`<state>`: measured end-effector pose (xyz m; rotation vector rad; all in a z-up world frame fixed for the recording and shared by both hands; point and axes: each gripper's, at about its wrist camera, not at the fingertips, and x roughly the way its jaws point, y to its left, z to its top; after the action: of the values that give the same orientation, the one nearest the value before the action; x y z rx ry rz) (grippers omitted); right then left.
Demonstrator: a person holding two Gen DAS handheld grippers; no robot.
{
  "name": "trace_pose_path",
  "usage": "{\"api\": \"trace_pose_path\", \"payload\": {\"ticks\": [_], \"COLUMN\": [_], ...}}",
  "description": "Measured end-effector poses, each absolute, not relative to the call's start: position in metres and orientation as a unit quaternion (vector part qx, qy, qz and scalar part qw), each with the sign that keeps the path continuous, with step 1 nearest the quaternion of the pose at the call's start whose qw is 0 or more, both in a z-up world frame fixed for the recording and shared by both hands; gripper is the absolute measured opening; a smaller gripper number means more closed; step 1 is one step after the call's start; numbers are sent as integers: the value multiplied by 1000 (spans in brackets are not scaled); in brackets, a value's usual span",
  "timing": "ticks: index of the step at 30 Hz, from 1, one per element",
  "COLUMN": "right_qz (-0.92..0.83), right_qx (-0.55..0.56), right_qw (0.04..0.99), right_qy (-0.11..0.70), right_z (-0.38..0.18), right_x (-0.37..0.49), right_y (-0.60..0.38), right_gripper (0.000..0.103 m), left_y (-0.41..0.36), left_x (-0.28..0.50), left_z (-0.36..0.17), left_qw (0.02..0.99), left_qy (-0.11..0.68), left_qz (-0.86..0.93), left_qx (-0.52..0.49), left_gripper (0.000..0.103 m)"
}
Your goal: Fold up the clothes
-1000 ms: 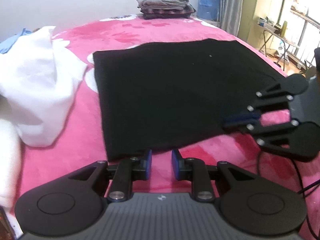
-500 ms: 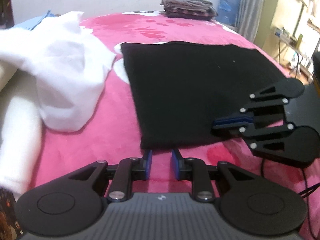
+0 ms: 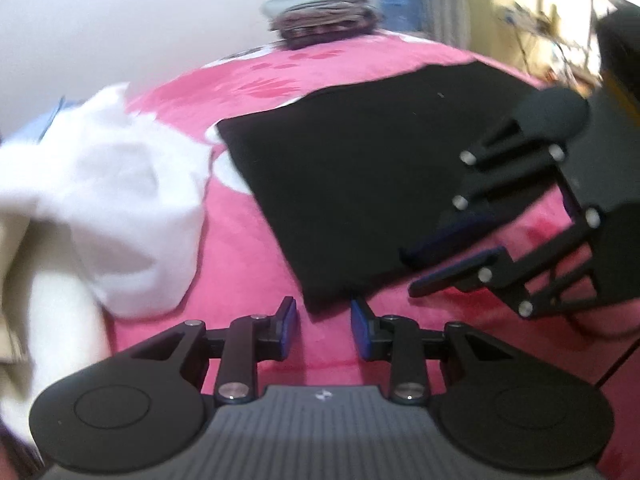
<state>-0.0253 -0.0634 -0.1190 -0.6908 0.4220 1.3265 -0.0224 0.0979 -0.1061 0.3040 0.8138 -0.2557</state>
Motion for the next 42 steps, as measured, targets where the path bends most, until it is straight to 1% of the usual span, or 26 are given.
{"api": "trace_pose_path", "payload": {"ticks": [1, 5, 6, 8, 10, 11, 12, 16, 21, 24, 27, 33, 36, 38, 42], "right_qz": [599, 596, 594, 591, 589, 588, 588, 591, 596, 598, 599, 597, 596, 595, 593], "right_qx": [-316, -331, -331, -332, -333, -336, -337, -318, -336, -346, -341, -339, -338, -338, -337], "right_qw": [711, 709, 710, 712, 711, 711, 712, 721, 710, 703, 704, 707, 708, 709, 711], "right_qy": [188, 180, 181, 185, 189, 187, 184, 172, 169, 167, 174, 172, 171, 170, 170], "right_z": [-119, -121, -121, -121, -122, -123, -123, -111, -120, -126, -128, -129, -130, -131, -131], "right_x": [-26, -26, -25, -23, -21, -21, -21, -19, -24, -27, -26, -28, -29, -30, -31], "right_y": [-62, -57, -56, -54, -53, -53, -54, -60, -58, -57, -57, -59, -59, -60, -60], "right_gripper": [16, 16, 16, 16, 13, 6, 2, 1, 1, 1, 1, 3, 4, 4, 4], "left_y": [95, 90, 89, 88, 87, 86, 85, 87, 89, 89, 94, 110, 117, 125, 146], "left_x": [-24, -26, -27, -29, -31, -32, -34, -37, -39, -40, -39, -38, -34, -28, -12], "left_z": [-107, -109, -110, -112, -112, -112, -112, -111, -121, -124, -120, -112, -105, -98, -77], "left_qw": [898, 895, 895, 893, 894, 895, 895, 894, 881, 880, 882, 889, 894, 900, 915], "left_qy": [389, 380, 377, 372, 362, 356, 348, 330, 333, 338, 353, 382, 395, 403, 401], "left_qz": [-127, -135, -134, -135, -134, -134, -133, -134, -142, -140, -131, -103, -86, -67, -51], "left_qx": [159, 191, 199, 213, 226, 234, 244, 271, 305, 304, 283, 233, 192, 153, 0], "left_gripper": [25, 17, 13, 10, 6, 5, 5, 4, 4, 4, 5, 10, 12, 13, 14]}}
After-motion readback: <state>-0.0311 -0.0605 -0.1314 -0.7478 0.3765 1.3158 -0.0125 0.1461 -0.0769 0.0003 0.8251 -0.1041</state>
